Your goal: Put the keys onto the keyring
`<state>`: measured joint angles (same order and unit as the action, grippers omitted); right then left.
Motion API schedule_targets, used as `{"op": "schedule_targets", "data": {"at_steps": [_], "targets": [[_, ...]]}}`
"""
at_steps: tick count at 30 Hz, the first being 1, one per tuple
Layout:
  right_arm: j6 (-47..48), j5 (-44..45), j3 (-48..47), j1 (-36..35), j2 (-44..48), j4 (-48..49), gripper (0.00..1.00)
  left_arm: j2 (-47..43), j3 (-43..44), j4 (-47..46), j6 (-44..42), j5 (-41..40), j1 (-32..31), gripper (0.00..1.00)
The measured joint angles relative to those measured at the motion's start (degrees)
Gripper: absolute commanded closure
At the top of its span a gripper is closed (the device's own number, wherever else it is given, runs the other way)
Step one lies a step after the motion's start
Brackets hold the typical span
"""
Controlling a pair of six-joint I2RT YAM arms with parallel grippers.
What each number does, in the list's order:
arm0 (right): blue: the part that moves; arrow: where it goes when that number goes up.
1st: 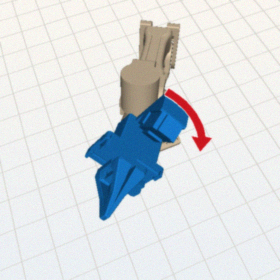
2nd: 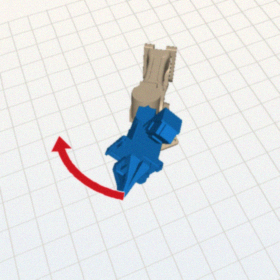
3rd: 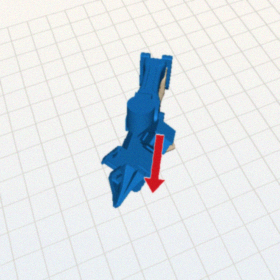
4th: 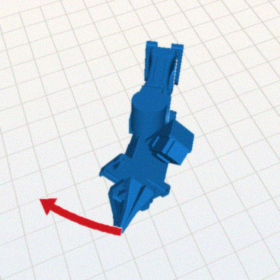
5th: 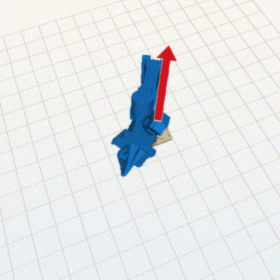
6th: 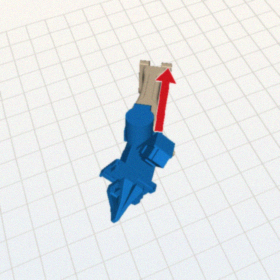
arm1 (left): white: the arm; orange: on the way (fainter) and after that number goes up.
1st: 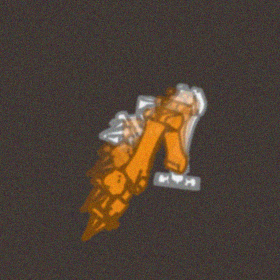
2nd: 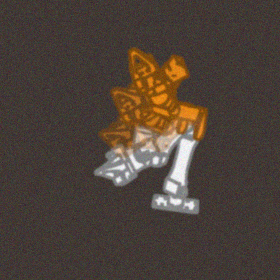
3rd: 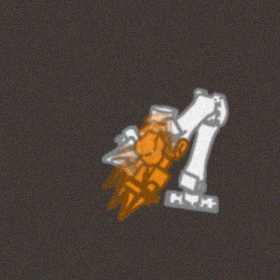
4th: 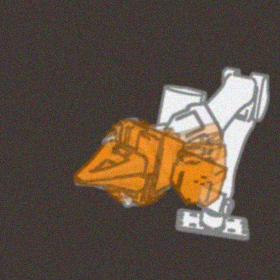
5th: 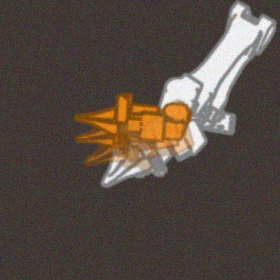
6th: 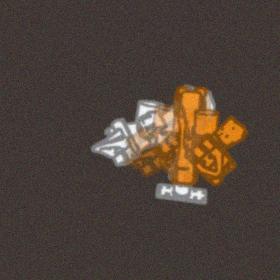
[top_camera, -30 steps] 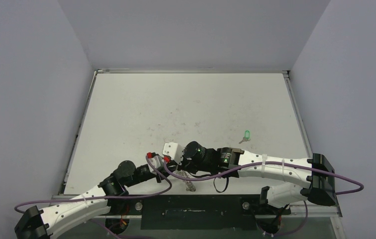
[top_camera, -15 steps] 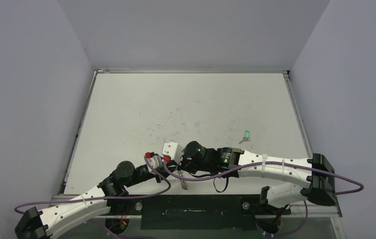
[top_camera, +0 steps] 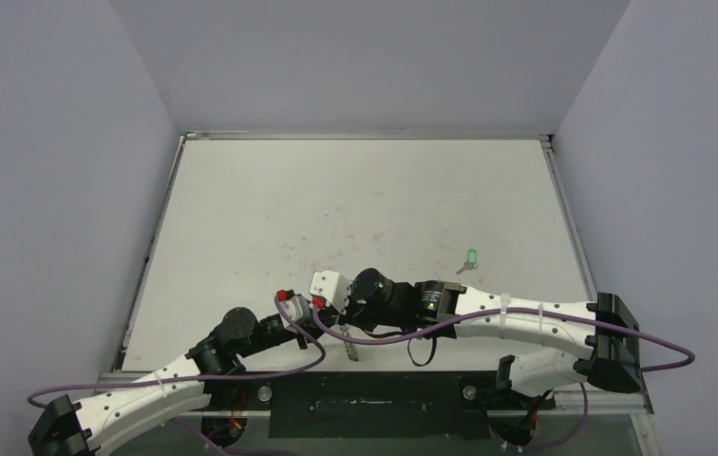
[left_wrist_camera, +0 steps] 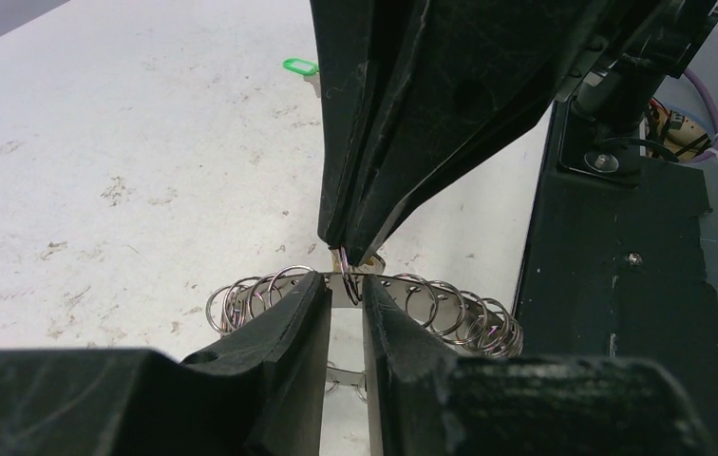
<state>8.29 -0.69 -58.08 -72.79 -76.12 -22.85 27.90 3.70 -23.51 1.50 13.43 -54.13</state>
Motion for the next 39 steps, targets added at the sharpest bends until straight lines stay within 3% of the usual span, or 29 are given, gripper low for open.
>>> {"op": "schedule_targets", "data": {"at_steps": [2,6,13,23,29,33,35,39], "targets": [[0.0,0.0,0.0,0.0,0.0,0.0,1.0,-0.1,0.0,0.0,0.0,0.0,0.0,0.71],[0.0,-0.1,0.0,0.0,0.0,0.0,1.0,-0.9,0.0,0.0,0.6,-0.2,0.0,0.69],[-0.2,-0.2,0.0,0.0,0.0,0.0,1.0,-2.7,0.0,0.1,0.9,-0.2,0.0,0.8],[-0.2,-0.2,0.0,0.0,0.0,0.0,1.0,-1.4,0.0,0.1,0.8,-0.8,0.0,0.79],[-0.2,-0.2,0.0,0.0,0.0,0.0,1.0,-0.6,0.0,-0.1,0.7,-1.2,0.0,1.0],[-0.2,-0.2,0.0,0.1,-0.1,0.0,1.0,-0.8,0.0,-0.1,0.9,-1.3,-0.2,1.0],[-0.2,-0.2,0.0,0.1,-0.1,0.0,0.94,-1.1,0.0,0.2,1.0,-1.3,-0.2,1.0],[-0.6,-1.1,0.0,1.0,-0.1,0.5,0.7,-2.5,-0.1,1.1,1.2,-1.6,-0.2,1.0]]}}
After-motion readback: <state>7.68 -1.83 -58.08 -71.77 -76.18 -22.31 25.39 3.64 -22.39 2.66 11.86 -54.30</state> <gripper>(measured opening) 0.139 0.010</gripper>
